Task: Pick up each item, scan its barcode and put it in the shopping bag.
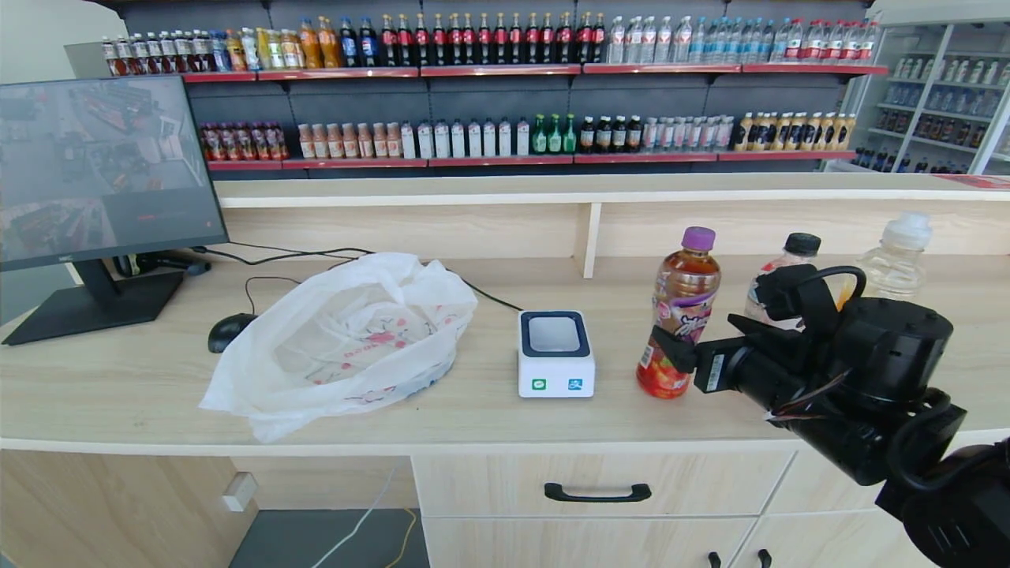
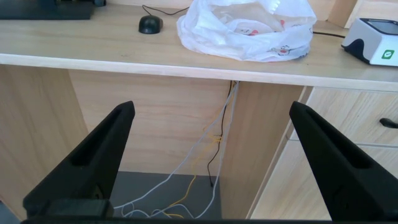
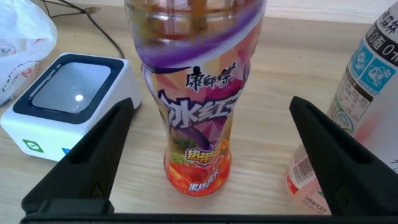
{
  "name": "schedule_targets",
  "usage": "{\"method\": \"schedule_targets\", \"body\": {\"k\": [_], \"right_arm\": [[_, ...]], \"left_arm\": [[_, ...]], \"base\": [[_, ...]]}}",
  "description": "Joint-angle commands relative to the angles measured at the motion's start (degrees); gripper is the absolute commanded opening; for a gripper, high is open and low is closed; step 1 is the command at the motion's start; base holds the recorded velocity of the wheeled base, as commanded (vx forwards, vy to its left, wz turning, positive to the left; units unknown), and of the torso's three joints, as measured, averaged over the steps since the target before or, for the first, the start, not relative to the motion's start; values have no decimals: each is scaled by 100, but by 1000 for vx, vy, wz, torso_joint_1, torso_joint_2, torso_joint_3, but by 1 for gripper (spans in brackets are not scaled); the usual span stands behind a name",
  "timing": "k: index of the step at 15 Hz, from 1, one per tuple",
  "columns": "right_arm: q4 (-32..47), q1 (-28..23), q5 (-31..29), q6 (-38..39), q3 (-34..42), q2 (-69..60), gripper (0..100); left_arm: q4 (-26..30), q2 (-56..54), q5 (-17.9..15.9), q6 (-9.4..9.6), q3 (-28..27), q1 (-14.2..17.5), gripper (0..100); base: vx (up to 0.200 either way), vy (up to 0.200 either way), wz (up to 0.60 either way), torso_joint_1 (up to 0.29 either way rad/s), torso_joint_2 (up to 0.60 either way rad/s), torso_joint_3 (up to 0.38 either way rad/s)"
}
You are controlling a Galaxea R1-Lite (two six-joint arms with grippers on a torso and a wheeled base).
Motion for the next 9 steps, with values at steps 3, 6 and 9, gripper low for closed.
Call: {"method": "schedule_targets", "body": {"k": [3,6,9], "right_arm": [[-21,-78,9,3,-112,232,100],[-144,-96,9,3,-199,452,100],[-144,-202,44,12,-384,487,100]], "left_arm": [[-1,-2,1,-5,1,0,100],[-1,-2,1,-5,1,0,100],[-1,-2,1,-5,1,0,100]], "base": [[0,0,0,0,0,0],[0,0,0,0,0,0],[0,0,0,0,0,0]]}}
